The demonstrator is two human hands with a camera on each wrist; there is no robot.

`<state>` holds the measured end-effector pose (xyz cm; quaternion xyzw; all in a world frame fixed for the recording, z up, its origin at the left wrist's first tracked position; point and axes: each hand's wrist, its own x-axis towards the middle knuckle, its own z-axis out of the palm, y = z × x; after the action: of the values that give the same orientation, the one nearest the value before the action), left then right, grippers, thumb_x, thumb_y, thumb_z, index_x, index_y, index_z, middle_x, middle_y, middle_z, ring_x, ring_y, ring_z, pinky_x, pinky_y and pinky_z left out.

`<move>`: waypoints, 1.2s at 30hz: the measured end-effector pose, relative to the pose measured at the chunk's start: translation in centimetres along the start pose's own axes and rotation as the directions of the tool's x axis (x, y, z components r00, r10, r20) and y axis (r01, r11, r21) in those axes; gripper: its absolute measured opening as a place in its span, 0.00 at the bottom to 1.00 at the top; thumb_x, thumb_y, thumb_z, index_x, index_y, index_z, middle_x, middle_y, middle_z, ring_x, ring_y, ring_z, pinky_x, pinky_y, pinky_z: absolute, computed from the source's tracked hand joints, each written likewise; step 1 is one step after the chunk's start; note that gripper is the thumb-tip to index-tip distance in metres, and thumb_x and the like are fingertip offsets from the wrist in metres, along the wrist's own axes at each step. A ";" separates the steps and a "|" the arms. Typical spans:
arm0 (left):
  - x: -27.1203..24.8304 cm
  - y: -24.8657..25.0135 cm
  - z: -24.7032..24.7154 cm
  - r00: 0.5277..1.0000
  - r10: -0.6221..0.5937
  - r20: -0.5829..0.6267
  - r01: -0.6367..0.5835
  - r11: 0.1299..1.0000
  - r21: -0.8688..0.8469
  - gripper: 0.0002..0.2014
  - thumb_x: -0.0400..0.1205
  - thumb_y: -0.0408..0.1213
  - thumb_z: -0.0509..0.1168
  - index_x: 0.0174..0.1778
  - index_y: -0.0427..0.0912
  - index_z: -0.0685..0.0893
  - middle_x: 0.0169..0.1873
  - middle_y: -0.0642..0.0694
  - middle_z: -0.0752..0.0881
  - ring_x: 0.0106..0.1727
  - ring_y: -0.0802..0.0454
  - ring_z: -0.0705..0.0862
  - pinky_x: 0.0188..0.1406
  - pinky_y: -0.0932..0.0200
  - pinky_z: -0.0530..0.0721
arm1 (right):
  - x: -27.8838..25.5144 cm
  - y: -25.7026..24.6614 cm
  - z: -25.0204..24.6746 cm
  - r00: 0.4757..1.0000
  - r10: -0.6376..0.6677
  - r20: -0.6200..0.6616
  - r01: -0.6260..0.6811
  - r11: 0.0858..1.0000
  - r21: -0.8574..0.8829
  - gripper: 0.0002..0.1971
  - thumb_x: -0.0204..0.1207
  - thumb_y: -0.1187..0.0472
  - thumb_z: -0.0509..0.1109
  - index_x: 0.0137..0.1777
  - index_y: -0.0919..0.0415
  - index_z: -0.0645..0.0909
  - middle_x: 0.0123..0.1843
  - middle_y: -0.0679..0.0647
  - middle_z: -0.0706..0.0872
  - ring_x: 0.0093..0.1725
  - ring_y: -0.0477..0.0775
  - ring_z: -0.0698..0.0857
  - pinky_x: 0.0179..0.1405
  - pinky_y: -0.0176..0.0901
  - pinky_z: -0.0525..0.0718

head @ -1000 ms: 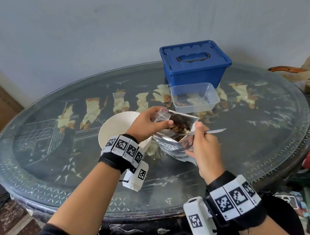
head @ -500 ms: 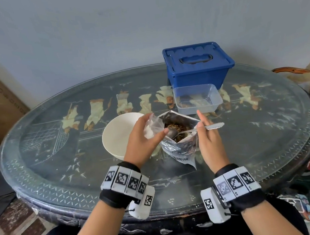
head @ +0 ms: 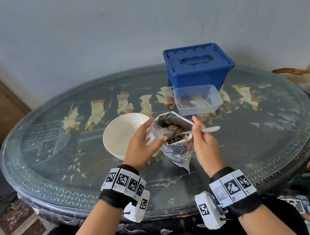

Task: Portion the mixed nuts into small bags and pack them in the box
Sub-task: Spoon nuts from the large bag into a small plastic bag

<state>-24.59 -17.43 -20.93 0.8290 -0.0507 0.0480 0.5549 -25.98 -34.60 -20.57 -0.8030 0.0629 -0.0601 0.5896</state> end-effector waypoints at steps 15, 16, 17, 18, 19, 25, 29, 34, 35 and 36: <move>-0.7 -0.3 -1.0 0.986 0.164 -0.007 -0.163 0.986 0.024 0.28 0.65 0.59 0.71 0.59 0.69 0.68 0.60 0.67 0.75 0.65 0.64 0.74 0.65 0.74 0.67 | 0.4 -2.6 -2.7 0.919 -0.325 -0.221 0.293 0.942 -0.164 0.25 0.73 0.44 0.63 0.67 0.57 0.75 0.60 0.49 0.79 0.61 0.50 0.77 0.59 0.44 0.75; -0.7 -0.2 -1.1 0.984 0.176 -0.006 -0.176 0.984 0.024 0.28 0.65 0.61 0.70 0.59 0.69 0.68 0.60 0.68 0.74 0.65 0.65 0.74 0.64 0.77 0.67 | 0.4 -3.1 -2.9 0.895 -0.389 -0.217 0.336 0.910 -0.244 0.25 0.74 0.43 0.61 0.64 0.57 0.78 0.59 0.51 0.80 0.61 0.53 0.78 0.59 0.47 0.75; -0.7 -0.1 -1.1 0.982 0.187 -0.005 -0.187 0.982 0.028 0.28 0.64 0.62 0.69 0.60 0.69 0.68 0.60 0.68 0.74 0.64 0.66 0.74 0.63 0.79 0.66 | 0.4 -3.7 -3.0 0.868 -0.453 -0.201 0.372 0.863 -0.341 0.23 0.74 0.43 0.59 0.61 0.57 0.81 0.58 0.53 0.82 0.60 0.56 0.79 0.57 0.53 0.77; -0.7 0.2 -1.1 0.980 0.198 -0.004 -0.198 0.980 0.031 0.28 0.64 0.62 0.69 0.60 0.69 0.68 0.60 0.68 0.74 0.64 0.68 0.74 0.63 0.80 0.65 | 0.3 -4.2 -3.0 0.840 -0.517 -0.167 0.402 0.798 -0.448 0.21 0.74 0.44 0.58 0.57 0.56 0.83 0.55 0.54 0.83 0.57 0.58 0.79 0.52 0.56 0.78; -0.7 0.4 -1.0 0.977 0.211 -0.007 -0.211 0.977 0.029 0.29 0.64 0.61 0.69 0.60 0.69 0.68 0.60 0.68 0.75 0.64 0.70 0.74 0.63 0.80 0.65 | 0.1 -4.8 -2.9 0.808 -0.576 -0.123 0.427 0.716 -0.552 0.19 0.74 0.45 0.58 0.52 0.55 0.84 0.52 0.53 0.83 0.54 0.59 0.80 0.47 0.54 0.76; -0.9 1.7 -0.9 0.951 0.308 0.034 -0.309 0.951 0.026 0.31 0.66 0.56 0.72 0.65 0.60 0.70 0.62 0.61 0.78 0.65 0.68 0.75 0.65 0.75 0.68 | -0.1 -8.2 -0.9 0.927 -0.253 0.278 0.373 0.707 -0.601 0.12 0.77 0.43 0.64 0.45 0.47 0.85 0.42 0.43 0.85 0.50 0.48 0.81 0.55 0.50 0.71; -1.1 1.8 -1.2 0.938 0.343 0.040 -0.345 0.937 0.061 0.29 0.67 0.54 0.73 0.62 0.55 0.74 0.57 0.59 0.82 0.59 0.63 0.79 0.59 0.72 0.74 | 0.3 -8.3 0.0 0.920 -0.212 0.330 0.359 0.795 -0.489 0.06 0.76 0.52 0.68 0.39 0.49 0.84 0.33 0.42 0.84 0.43 0.51 0.84 0.54 0.60 0.79; -1.4 1.7 -0.9 0.931 0.366 0.013 -0.366 0.927 0.079 0.25 0.68 0.53 0.70 0.58 0.47 0.77 0.46 0.49 0.83 0.43 0.49 0.81 0.41 0.64 0.78 | 0.1 -7.9 0.7 0.910 -0.256 0.326 0.401 0.741 -0.539 0.08 0.78 0.57 0.66 0.37 0.54 0.80 0.27 0.47 0.84 0.38 0.53 0.86 0.51 0.55 0.80; -1.4 1.7 -0.8 0.931 0.366 0.005 -0.365 0.927 0.080 0.25 0.68 0.53 0.70 0.58 0.46 0.77 0.45 0.52 0.83 0.42 0.53 0.79 0.40 0.68 0.76 | 0.1 -7.9 0.8 0.907 -0.265 0.327 0.409 0.736 -0.539 0.08 0.78 0.57 0.66 0.37 0.55 0.80 0.27 0.48 0.85 0.38 0.54 0.87 0.51 0.54 0.81; -1.5 1.6 -0.8 0.931 0.365 -0.006 -0.363 0.928 0.081 0.25 0.68 0.54 0.70 0.58 0.46 0.77 0.45 0.56 0.82 0.41 0.56 0.78 0.40 0.71 0.74 | 0.0 -7.8 0.9 0.905 -0.274 0.326 0.416 0.735 -0.536 0.08 0.78 0.58 0.65 0.37 0.55 0.81 0.27 0.48 0.85 0.37 0.54 0.87 0.50 0.54 0.81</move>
<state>-26.33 -17.28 -19.37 0.8258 -0.1957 0.1608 0.5039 -25.55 -31.46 -13.39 -0.9452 -0.1397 -0.0547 0.2900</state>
